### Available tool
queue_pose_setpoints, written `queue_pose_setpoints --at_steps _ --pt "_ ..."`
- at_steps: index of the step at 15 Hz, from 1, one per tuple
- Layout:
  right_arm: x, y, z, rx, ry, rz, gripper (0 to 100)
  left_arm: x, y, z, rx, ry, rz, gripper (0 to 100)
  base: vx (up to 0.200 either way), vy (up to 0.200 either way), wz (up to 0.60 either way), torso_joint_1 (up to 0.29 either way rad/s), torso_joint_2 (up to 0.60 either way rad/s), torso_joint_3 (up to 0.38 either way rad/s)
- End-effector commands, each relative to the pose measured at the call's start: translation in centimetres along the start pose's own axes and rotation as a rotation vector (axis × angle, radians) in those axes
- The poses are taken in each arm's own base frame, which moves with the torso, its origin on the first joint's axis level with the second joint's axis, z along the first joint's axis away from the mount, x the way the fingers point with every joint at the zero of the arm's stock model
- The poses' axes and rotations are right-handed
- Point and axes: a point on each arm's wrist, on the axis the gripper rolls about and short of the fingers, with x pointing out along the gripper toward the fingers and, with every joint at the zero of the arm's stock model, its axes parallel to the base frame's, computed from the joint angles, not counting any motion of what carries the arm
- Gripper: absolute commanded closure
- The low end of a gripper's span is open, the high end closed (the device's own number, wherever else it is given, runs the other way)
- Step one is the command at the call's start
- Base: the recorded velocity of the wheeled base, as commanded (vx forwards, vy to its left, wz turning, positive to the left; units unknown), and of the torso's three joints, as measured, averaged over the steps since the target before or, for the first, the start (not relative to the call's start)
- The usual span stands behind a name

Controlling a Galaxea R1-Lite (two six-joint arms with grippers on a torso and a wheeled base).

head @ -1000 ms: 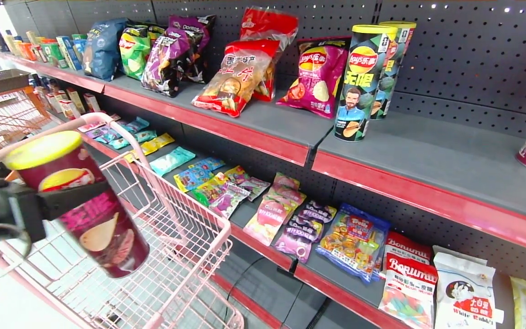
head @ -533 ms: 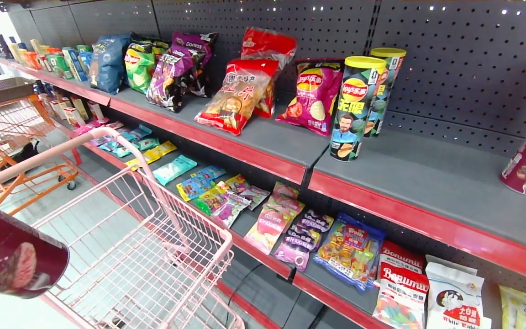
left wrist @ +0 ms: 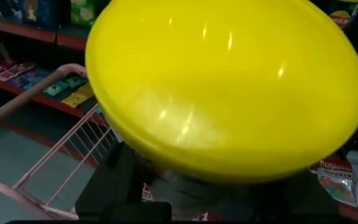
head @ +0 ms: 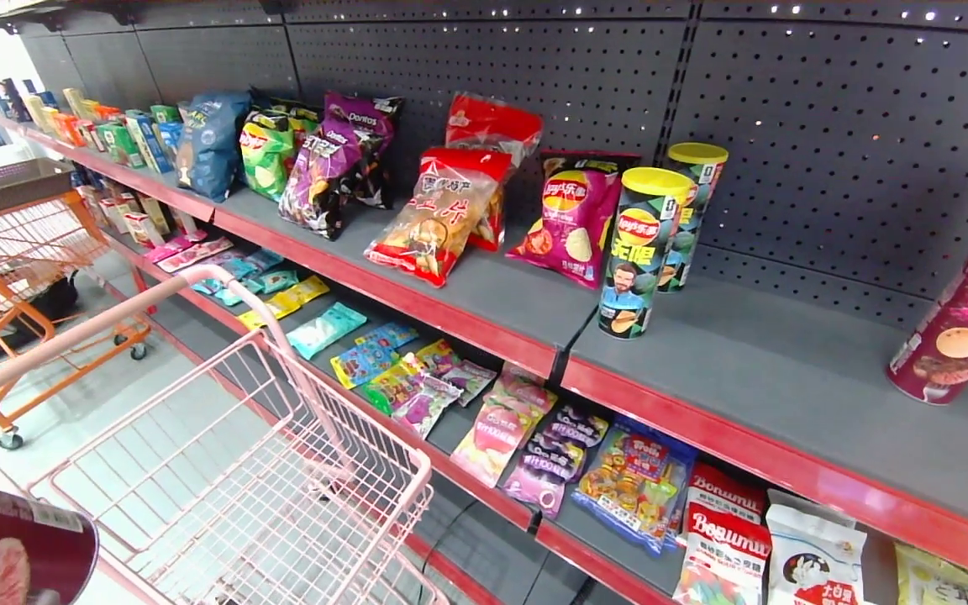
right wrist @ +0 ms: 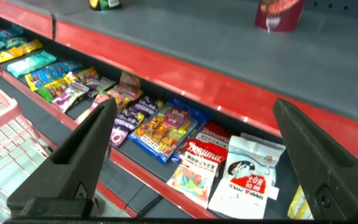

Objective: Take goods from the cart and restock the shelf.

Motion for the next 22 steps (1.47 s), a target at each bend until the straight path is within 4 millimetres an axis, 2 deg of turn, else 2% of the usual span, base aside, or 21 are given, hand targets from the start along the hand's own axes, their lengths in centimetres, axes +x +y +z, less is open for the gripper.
queue_pose_setpoints --at_steps 1,7,11,14,22 --pt "0.0 0.0 0.0 -0.001 -0.001 0.000 0 -1.2 -0.2 -0.5 0.003 -0.013 -0.001 100 0.000 0.000 0.00 0.163 -0.38 -0.227" --pt "0.0 0.0 0.0 0.002 -0.001 0.000 0 -2.0 -0.3 -1.3 -0.002 0.023 0.002 100 0.000 0.000 0.00 0.083 -0.19 -0.105" --pt "0.0 0.0 0.0 0.000 -0.001 0.000 0 -2.2 -0.3 -1.5 0.002 0.029 0.008 100 0.000 0.000 -0.60 0.000 0.00 0.000" --pt "0.0 0.0 0.0 0.002 -0.001 0.000 0 -2.2 -0.3 -1.5 0.077 0.032 0.038 100 0.000 0.000 -0.60 0.011 0.00 0.001" --pt "0.0 0.0 0.0 -0.001 -0.001 0.000 0 -2.3 -0.2 -2.3 0.082 0.040 0.085 100 0.000 0.000 -0.60 0.002 0.00 0.001"
